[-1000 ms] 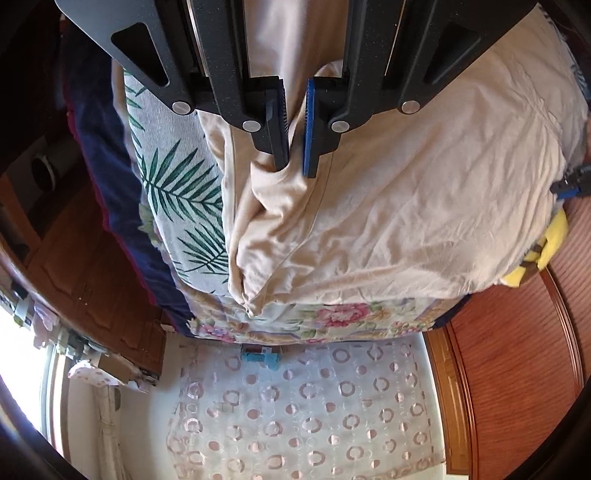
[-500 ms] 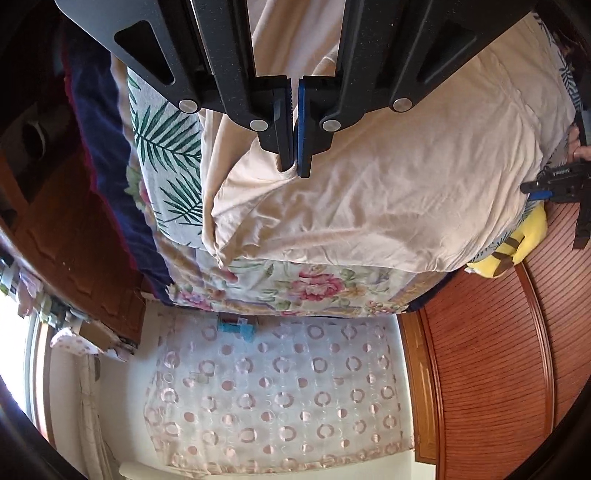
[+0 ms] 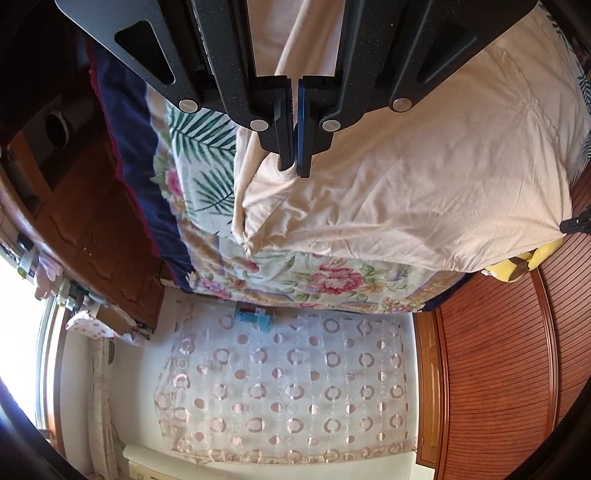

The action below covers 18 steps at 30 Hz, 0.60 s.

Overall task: Fold small clothes
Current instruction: 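Lift the shirt with both grippers and fold it over the stack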

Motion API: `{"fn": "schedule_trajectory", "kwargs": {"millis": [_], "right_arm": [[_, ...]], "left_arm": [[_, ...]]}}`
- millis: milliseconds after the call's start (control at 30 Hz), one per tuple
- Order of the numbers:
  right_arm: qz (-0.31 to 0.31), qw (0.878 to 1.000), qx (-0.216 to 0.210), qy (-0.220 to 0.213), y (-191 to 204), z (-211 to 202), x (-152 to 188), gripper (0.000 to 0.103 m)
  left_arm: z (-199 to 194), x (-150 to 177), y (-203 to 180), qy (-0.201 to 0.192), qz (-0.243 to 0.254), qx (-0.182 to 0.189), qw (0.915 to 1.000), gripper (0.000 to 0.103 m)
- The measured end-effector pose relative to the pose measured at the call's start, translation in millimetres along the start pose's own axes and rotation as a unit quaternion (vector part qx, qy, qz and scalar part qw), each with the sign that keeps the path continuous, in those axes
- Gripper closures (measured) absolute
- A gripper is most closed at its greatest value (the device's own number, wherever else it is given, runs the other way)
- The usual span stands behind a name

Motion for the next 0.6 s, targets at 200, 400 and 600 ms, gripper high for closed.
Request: {"fn": "schedule_trajectory", "kwargs": {"millis": [200, 400, 600], "right_arm": [[-0.019, 1.000, 0.012, -0.007, -2, -12, -5, 0.102], [-0.019, 0.999, 0.010, -0.025, -7, -32, -8, 0.102], [-0.023, 0.999, 0.013, -0.039, -20, -67, 0, 0.102]], "left_arm": [[-4, -4, 10, -0.001, -0.008, -0.003, 1.0000, 0.100], [-38, -5, -6, -0.023, -0.013, 0.032, 0.9991, 0.100], [-80, 9, -18, -0.041, -0.020, 0.055, 0.9974, 0.100]]}}
Point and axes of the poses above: each gripper's, at about its wrist camera, not at the fingertips, and z roughly the way its jaws point, y to its left, x to its underside, the point moved 8 cm from there along z, roughly the way its jaws point, and after that the axes turned 6 degrees about z, right-handed, at the moved point
